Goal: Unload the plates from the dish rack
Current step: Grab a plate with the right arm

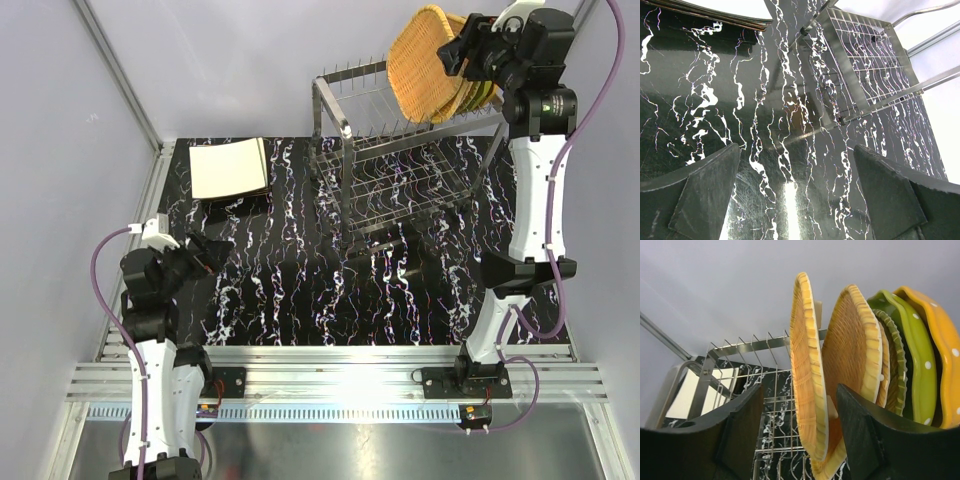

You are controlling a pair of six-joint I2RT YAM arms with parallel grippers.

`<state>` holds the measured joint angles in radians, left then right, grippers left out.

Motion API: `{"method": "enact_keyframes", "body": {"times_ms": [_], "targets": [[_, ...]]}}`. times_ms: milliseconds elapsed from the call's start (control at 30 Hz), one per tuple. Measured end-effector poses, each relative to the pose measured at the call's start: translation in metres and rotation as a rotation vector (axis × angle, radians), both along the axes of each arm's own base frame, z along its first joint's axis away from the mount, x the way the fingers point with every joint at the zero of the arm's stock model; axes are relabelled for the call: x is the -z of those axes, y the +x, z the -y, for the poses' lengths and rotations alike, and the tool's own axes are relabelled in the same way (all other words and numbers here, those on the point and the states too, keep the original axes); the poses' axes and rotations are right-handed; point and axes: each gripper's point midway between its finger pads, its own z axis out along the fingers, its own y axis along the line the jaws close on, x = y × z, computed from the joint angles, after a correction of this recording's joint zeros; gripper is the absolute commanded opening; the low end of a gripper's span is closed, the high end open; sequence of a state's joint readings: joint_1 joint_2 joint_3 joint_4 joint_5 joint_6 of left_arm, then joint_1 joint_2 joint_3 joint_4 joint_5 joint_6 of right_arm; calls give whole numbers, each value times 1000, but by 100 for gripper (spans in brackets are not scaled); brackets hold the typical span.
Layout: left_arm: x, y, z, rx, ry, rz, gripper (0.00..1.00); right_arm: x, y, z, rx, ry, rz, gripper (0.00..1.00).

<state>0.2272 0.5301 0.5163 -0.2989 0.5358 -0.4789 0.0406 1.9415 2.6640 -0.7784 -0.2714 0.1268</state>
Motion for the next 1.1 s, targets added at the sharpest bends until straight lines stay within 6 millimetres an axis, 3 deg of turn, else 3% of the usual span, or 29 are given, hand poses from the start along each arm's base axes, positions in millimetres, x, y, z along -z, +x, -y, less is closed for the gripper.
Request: {"method": "enact_keyframes", "body": {"times_ms": [533, 667, 1000, 1100], "targets": [[-7, -1, -5, -41, -2, -22, 99, 12, 16, 1, 26, -222, 60, 45], [-3, -1, -6, -52, -20, -50, 99, 14, 19, 5, 38, -253, 64, 32], [-3, 0, -5, -66, -56, -66, 99, 21, 23, 7, 51, -321, 63, 19], [-3, 0, -5, -67, -60, -66, 99, 21, 24, 7, 51, -327, 67, 6]]}}
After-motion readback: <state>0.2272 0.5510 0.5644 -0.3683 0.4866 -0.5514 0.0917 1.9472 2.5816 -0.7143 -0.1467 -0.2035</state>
